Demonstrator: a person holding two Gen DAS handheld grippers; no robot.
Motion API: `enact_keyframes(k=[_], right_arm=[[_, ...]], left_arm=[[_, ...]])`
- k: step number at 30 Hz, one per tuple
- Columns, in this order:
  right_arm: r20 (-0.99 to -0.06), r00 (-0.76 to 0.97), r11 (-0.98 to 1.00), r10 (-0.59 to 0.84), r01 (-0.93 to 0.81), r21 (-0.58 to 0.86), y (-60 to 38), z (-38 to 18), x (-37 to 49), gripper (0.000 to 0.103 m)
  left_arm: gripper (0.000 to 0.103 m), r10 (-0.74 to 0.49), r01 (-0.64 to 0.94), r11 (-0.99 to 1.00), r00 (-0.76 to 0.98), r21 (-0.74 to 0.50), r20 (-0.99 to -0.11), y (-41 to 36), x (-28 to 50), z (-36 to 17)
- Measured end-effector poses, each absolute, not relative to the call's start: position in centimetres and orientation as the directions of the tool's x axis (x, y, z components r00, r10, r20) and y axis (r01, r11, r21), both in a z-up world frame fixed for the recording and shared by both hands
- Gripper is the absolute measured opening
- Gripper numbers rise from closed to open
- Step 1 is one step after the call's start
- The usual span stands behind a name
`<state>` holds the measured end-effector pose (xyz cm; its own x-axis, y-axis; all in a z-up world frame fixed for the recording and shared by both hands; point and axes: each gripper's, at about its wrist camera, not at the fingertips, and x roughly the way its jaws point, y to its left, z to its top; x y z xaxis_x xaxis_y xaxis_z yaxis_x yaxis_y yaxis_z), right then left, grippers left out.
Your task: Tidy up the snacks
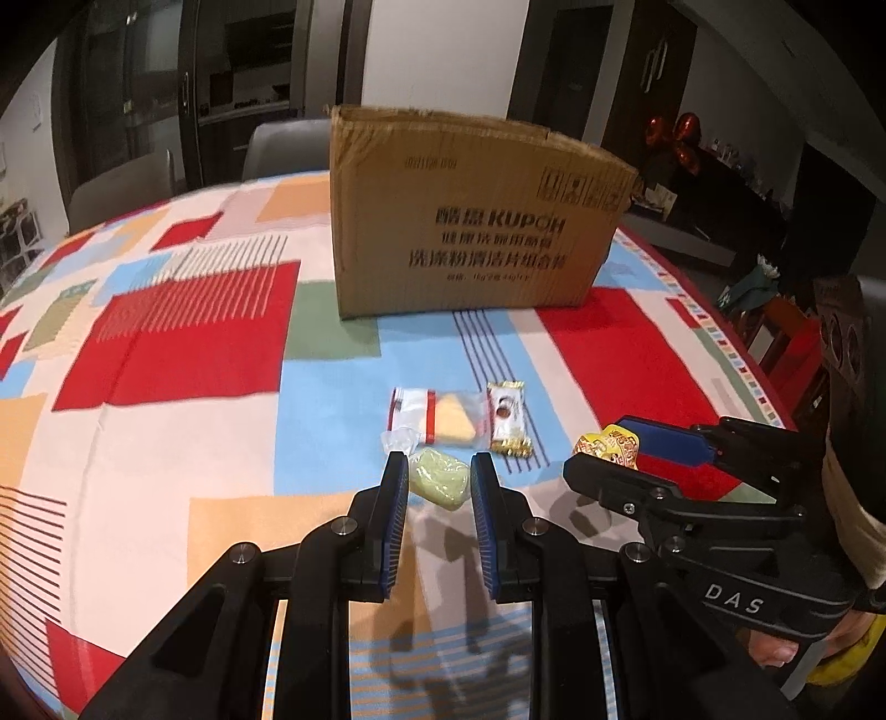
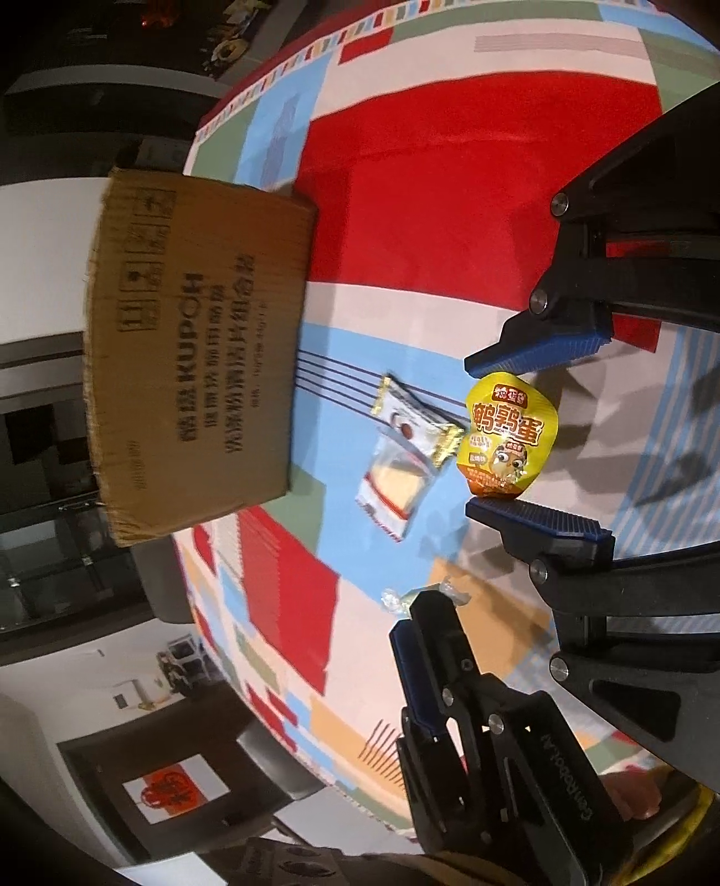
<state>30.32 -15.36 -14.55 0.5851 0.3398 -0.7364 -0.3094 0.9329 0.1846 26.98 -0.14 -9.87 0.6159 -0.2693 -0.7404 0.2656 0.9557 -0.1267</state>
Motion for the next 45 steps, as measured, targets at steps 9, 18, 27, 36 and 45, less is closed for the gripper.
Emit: enact_keyframes(k=[9,18,27,36,45], right_arm=[[-0.66,0.664,0.933,0.352,-0.303,0.194,-16.5,-10.0,30.2,0.045],[-0.571,0.747,0.94,0.34,-0.289,0.182,-17.6,-5.2,31.0,0.045],[-0.488,0.808,0.944,0.33,-0.287,0.163,-18.0,-1.0,32.5,0.045],[-0.449,0.834,0.947,0.321,-0.28,0.157,-18.3,1.4,35.8,0.045],[-0.445,0.842,0.952,0.305,-0.283,0.117,-17.8,2.4,39.0,0.045]], left_arm=[[0.023,-0.273,0.297,0.952,0.694,-0.081,-0.667,-0.8,26.8,-5.4],[0.023,-0.273,0.312,0.949,0.75,-0.041,-0.602,-1.0,27.9,-1.0],[0.009,-0.277,0.331,0.944,0.801,0.008,-0.531,-1.5,29.9,3.2],[0.005,-0.319,0.352,0.935,0.781,-0.044,-0.537,-1.7,34.0,4.2],[0.005,-0.304,0.339,0.94,0.78,-0.037,-0.547,-1.9,37.3,4.3]])
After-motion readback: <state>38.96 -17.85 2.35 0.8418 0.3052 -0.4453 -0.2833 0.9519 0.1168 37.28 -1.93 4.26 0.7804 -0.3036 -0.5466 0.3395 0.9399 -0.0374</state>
